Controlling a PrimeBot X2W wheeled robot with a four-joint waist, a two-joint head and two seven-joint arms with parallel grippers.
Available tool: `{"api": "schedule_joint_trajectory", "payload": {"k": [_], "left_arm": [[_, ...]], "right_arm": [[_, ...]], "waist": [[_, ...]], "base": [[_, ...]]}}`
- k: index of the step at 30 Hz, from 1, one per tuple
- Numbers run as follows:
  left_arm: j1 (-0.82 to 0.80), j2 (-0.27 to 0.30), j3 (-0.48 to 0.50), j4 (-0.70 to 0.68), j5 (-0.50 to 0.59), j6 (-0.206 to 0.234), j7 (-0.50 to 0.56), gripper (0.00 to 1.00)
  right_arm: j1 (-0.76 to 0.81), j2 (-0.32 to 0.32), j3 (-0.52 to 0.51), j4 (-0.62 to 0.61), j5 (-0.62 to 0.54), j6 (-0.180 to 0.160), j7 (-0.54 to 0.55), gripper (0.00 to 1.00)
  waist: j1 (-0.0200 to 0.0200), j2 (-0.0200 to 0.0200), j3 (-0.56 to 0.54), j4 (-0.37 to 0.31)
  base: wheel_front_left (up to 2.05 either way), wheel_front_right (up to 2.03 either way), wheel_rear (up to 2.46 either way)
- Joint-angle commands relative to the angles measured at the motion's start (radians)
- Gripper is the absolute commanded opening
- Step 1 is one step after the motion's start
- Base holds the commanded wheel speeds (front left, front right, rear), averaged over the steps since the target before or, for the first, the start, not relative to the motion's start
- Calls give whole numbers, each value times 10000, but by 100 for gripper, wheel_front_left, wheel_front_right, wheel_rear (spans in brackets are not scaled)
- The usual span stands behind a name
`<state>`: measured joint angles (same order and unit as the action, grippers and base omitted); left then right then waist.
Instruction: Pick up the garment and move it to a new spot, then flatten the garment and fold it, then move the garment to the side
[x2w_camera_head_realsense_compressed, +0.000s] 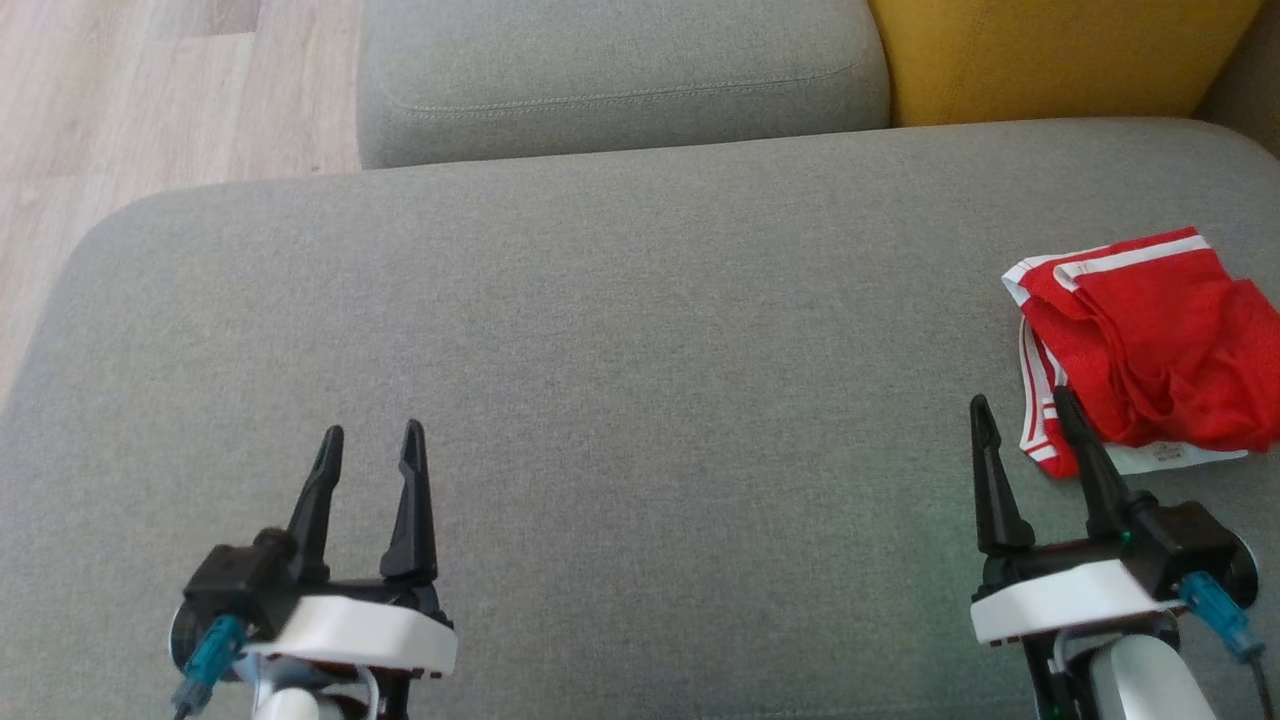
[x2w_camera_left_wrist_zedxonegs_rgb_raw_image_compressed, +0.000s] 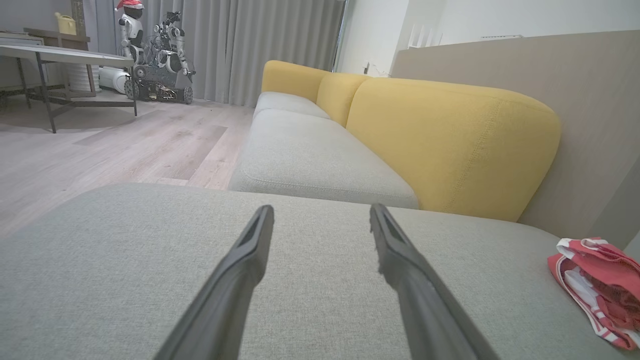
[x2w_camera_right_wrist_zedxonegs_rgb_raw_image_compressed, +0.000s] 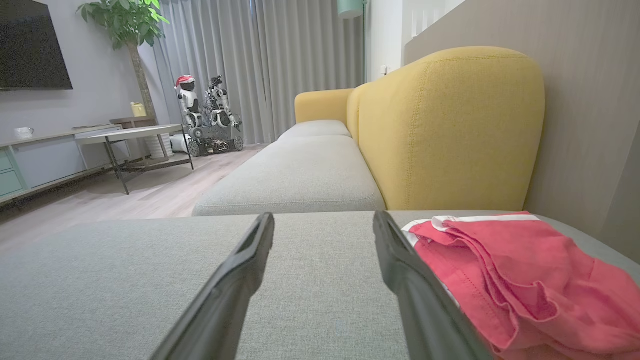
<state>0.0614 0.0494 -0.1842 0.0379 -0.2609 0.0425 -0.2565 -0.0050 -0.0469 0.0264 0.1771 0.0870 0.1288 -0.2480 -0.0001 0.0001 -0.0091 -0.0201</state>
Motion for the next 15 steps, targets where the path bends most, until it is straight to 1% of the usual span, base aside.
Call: {"api": "schedule_joint_trajectory", "payload": {"k": [1, 9, 12, 13, 15], "left_arm": [[-194, 8, 342, -330, -55, -62, -53, 100], [-205, 8, 386, -272, -243, -109, -53, 100], [-188, 8, 374, -155, -499, -158, -53, 100], [11, 0, 26, 145, -515, -120, 0, 0], [57, -13, -6, 548, -512, -117, 8, 0]], "right_arm": [[-136, -34, 249, -354, 51, 19, -136, 100], [-139, -34, 259, -313, 32, 19, -137, 100], [-151, -34, 267, -292, 24, 19, -137, 100], [1, 0, 6, -4, 3, 0, 0, 0], [45, 6, 12, 357, -2, 0, 19, 0]], "waist": [[1, -1, 1, -2], [1, -1, 16, 14], [1, -1, 22, 6], [1, -1, 21, 7], [1, -1, 21, 6]], "base": [[0, 0, 0], [0, 0, 0], [0, 0, 0], [0, 0, 0], [0, 0, 0]]}}
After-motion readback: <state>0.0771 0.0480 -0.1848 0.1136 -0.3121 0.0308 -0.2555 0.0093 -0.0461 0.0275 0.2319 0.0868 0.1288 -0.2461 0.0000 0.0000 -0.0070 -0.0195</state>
